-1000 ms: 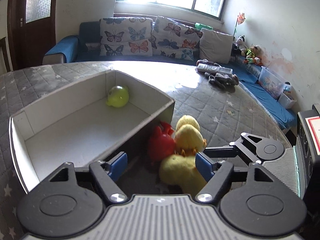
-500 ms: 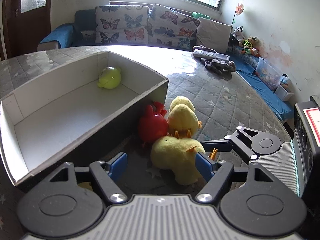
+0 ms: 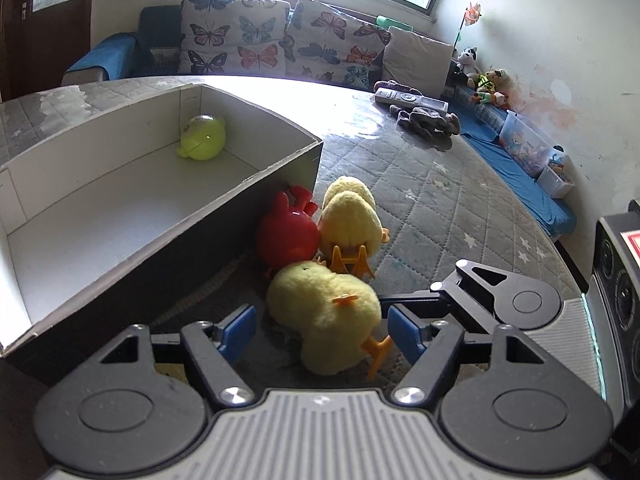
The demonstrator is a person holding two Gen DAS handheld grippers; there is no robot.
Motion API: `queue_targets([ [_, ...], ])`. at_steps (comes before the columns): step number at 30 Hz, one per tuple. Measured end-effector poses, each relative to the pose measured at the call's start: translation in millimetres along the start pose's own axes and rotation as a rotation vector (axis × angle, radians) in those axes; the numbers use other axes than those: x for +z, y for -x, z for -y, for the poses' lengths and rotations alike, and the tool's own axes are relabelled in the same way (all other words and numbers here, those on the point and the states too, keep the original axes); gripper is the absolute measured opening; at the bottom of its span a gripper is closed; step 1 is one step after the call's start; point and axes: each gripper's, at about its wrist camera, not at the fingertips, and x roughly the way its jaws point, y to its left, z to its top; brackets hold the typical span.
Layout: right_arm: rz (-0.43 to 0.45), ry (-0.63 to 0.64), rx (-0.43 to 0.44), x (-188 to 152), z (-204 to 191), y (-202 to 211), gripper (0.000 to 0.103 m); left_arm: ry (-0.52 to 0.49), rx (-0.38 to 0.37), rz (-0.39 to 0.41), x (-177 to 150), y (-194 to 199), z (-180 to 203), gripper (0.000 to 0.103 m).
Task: Organize objects
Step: 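Move the left tool to the yellow plush chick and grasp it, then lift the yellow plush chick with the left tool toward the box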
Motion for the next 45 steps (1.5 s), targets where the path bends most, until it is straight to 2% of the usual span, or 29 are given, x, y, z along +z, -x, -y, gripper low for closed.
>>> queue_targets([
  [17,-0.010,-0.017,0.003,2,3,-12,0.103,0.048,-0.054,-0.042,0,-15,-6,0.103],
  [32,-0.024,0.013,0.000,4,-10,-15,0.103,0.075,-0.061,-0.047,-4,-14,-11,0.103],
  [38,-0.003,0.022,0.002,7,-16,-8,0.103,0.077,-0.049,-0.032,-4,-8,-10,0.103],
  [45,0.045,0.054,-0.008,18,-20,4,0.103,0.054,-0.032,0.027,7,12,-5,0.103],
])
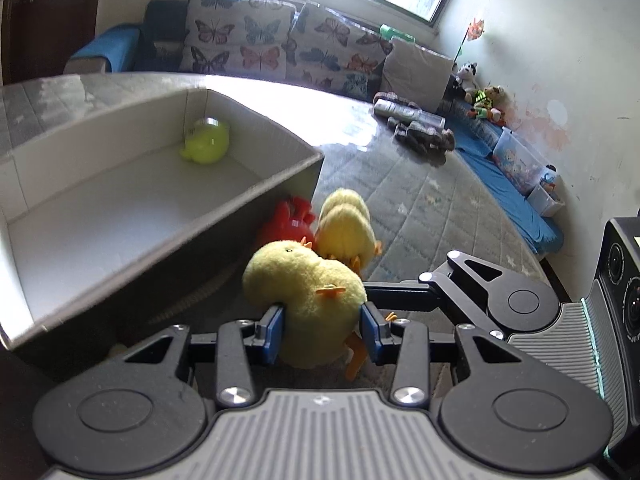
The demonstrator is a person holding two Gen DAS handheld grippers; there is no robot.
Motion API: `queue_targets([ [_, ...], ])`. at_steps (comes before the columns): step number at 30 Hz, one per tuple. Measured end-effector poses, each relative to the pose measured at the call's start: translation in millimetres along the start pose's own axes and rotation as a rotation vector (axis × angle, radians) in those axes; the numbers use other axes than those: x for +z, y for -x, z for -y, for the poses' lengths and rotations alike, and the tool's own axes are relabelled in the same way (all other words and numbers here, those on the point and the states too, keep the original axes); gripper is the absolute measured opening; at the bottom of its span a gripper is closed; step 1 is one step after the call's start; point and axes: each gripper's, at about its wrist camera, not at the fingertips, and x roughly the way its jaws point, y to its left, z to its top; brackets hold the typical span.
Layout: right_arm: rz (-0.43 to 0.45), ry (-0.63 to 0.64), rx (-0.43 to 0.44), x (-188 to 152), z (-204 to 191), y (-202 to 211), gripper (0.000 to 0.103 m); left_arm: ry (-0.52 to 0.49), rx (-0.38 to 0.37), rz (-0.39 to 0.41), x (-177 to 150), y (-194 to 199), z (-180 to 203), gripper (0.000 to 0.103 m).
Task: Organize objects
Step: 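Lift the yellow plush chick with the left tool toward the box, then lower the chick into the box and open the left tool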
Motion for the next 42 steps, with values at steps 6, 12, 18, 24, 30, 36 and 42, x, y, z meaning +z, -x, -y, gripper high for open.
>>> queue_targets([
  [6,0.064,0.037,-0.024,20,1,9,0.103,-0.035,0.019,0.064,24,18,3,0.103],
  [12,0.119,0.072,-0.051,52,11,6,0.103,-0.064,0.052,0.120,57,26,1,0.103],
  [18,0.148,0.092,-0.052,84,24,-12,0.103,-0.051,0.073,0.134,90,16,-15,0.103],
  [24,0.123,0.071,-0.028,101,45,-44,0.103,-0.012,0.087,0.093,108,-17,-37,0.103],
  [30,0.066,0.043,0.009,102,63,-72,0.103,0.041,0.073,0.041,111,-45,-60,0.103],
  [36,0.018,0.017,0.051,98,78,-90,0.103,0.074,0.067,-0.003,112,-64,-76,0.103],
  [42,-0.019,0.011,0.070,94,84,-100,0.103,0.111,0.056,-0.034,114,-79,-86,0.103],
])
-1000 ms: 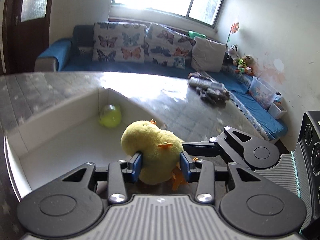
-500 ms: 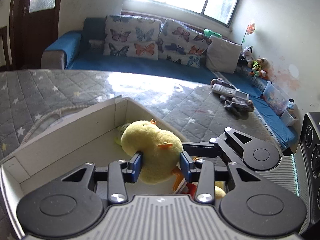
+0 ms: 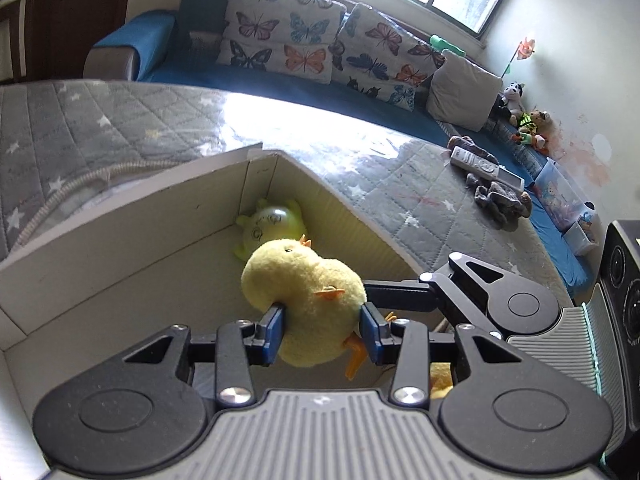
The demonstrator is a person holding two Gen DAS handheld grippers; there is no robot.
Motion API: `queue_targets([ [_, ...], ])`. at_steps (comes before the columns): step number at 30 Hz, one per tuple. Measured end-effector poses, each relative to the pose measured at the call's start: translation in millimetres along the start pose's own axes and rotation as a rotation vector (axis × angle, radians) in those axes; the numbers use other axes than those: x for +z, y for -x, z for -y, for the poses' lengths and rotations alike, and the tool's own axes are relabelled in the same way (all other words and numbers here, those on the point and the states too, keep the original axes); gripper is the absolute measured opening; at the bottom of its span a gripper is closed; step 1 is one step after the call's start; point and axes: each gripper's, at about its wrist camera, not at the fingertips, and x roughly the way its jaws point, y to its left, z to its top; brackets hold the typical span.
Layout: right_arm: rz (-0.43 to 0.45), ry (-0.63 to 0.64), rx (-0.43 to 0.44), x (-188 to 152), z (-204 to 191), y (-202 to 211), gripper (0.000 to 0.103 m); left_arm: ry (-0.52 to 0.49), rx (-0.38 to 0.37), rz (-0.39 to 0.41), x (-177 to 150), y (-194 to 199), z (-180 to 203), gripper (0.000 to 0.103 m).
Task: Organize objects
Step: 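Lower the chick into the box and open the left tool, then move the left tool to the cream electronic toy and grasp it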
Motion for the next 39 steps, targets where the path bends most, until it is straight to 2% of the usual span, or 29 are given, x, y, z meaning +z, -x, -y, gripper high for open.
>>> queue_targets([
  [6,-0.011,0.004,-0.007,-2,4,-4,0.103,0.025,-0.017,-0.010,-1,-9,-5,0.103],
  [14,0.022,0.021,-0.027,-7,-5,9,0.103,0.004,0.016,0.019,-7,5,0,0.103],
  [25,0.112,0.017,-0.067,-11,-32,54,0.103,-0.053,0.059,0.108,-34,59,24,0.103],
  [32,0.136,0.041,-0.062,-20,-55,76,0.103,-0.065,0.066,0.145,-60,92,30,0.103],
  [39,0.140,0.030,-0.025,-43,-78,88,0.103,-0.097,0.103,0.157,-95,119,32,0.103],
])
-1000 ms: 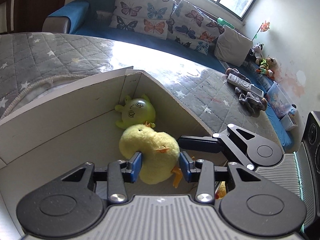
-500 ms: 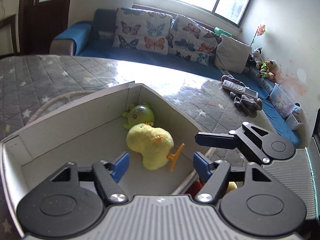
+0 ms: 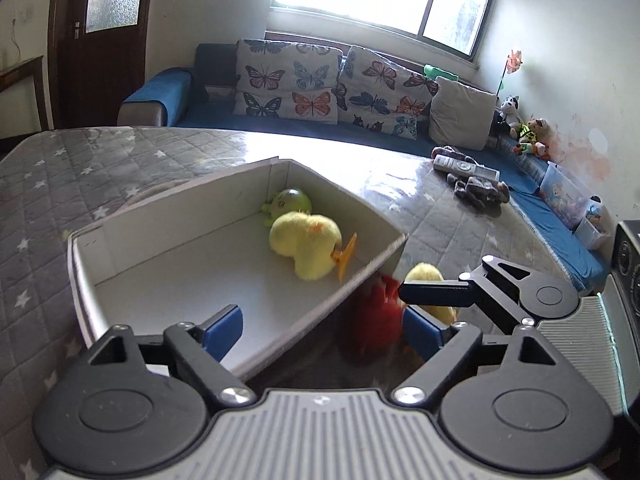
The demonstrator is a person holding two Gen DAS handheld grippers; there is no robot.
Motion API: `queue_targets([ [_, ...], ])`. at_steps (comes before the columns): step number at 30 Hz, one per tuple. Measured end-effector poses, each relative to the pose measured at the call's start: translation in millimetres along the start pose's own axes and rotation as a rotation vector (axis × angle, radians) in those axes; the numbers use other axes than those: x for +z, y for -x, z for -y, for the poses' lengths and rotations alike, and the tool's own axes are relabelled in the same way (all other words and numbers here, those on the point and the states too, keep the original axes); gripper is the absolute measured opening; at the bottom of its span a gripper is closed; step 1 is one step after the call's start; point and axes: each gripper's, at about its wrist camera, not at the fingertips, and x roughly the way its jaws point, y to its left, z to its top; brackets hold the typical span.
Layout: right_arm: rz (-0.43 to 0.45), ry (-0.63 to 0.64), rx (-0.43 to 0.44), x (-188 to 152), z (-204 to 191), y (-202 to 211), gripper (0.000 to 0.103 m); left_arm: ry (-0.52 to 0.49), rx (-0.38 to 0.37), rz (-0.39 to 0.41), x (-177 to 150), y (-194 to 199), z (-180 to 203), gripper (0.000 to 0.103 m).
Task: Organize objects
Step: 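Move the left tool to the cream electronic toy and grasp it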
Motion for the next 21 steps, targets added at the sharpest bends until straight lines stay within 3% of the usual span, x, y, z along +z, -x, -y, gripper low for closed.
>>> queue_targets([
  [11,-0.046,-0.011,0.072,-33,-35,-1,0.103,0.008,0.031,-0.019,-44,26,-5,0.103],
  [21,-0.093,-0.017,0.129,-47,-51,-15,0.103,0.060,0.039,-0.071,-66,20,-17,0.103],
])
